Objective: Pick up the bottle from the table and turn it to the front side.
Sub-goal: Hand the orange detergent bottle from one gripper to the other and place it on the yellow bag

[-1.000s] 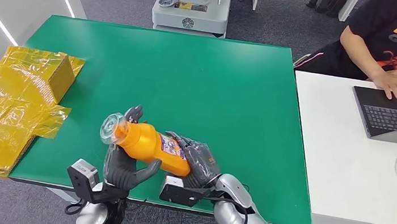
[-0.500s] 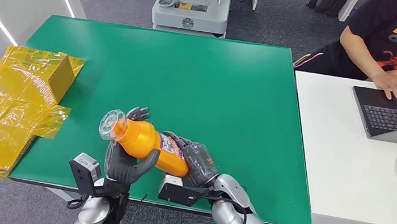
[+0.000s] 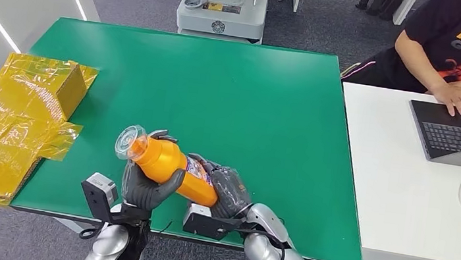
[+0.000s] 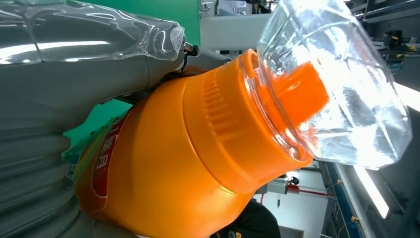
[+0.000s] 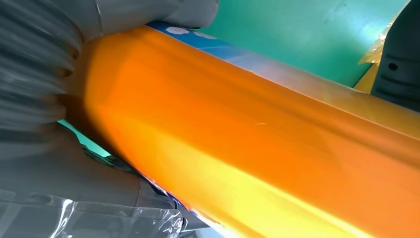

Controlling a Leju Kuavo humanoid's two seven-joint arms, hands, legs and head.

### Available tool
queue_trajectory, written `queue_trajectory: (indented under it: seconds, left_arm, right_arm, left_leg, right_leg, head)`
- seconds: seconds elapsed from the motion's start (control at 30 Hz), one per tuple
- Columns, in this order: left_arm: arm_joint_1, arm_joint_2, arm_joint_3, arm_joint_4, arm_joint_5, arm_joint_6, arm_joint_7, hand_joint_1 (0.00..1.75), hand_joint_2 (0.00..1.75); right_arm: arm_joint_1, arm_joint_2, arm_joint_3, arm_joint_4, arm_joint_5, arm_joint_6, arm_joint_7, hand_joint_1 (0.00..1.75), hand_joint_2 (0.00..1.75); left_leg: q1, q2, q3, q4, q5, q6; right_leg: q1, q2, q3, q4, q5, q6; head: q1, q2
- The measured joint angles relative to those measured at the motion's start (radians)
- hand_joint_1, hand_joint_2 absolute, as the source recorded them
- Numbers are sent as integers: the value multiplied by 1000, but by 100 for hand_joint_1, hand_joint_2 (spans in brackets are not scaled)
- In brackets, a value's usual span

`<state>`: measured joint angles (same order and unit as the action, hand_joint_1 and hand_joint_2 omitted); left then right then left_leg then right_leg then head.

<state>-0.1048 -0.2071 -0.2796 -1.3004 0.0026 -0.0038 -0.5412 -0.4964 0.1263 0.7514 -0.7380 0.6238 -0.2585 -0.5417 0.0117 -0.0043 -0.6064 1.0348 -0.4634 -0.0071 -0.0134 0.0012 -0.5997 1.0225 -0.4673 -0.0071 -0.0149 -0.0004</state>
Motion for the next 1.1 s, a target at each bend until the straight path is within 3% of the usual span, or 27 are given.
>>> queue_trajectory:
  seconds: [0.07, 0.1, 0.43, 0.67, 0.87, 1.1]
  left_arm:
    - [0, 0, 0, 1, 0, 0, 1, 175, 175]
    - [-1, 0, 0, 1, 0, 0, 2, 175, 175]
    - [-2, -11, 0, 21, -6, 1, 7, 175, 175]
    - [1, -13, -2, 18, -51, 33, 0, 175, 175]
    - [0, -11, -2, -2, -74, 54, -14, 175, 175]
    - [-1, -11, -2, -10, -79, 58, -20, 175, 175]
  right_arm:
    - [0, 0, 2, 2, 0, -8, 0, 14, 175]
    - [0, 0, 4, 3, 0, -17, 0, 0, 175]
    - [22, 18, 8, -39, -20, -134, 7, 0, 175]
    - [152, 14, -23, -233, -49, -255, 45, 0, 175]
    - [250, 4, -47, -404, -53, -272, 60, 0, 175]
    - [277, -3, -52, -466, -55, -274, 59, 0, 175]
  left_leg:
    - [0, 0, 0, 0, 0, 0]
    - [0, 0, 0, 0, 0, 0]
    - [0, 0, 0, 0, 0, 0]
    - [0, 0, 0, 0, 0, 0]
    - [0, 0, 0, 0, 0, 0]
    - [0, 0, 1, 0, 0, 0]
  right_leg:
    - [0, 0, 0, 0, 0, 0]
    - [0, 0, 0, 0, 0, 0]
    - [0, 0, 0, 0, 0, 0]
    - [0, 0, -1, 0, 0, 0]
    - [0, 0, -1, 0, 0, 0]
    - [0, 0, 0, 0, 0, 0]
  head:
    - [0, 0]
    - [0, 0]
    - [0, 0]
    - [0, 0]
    - [0, 0]
    - [0, 0]
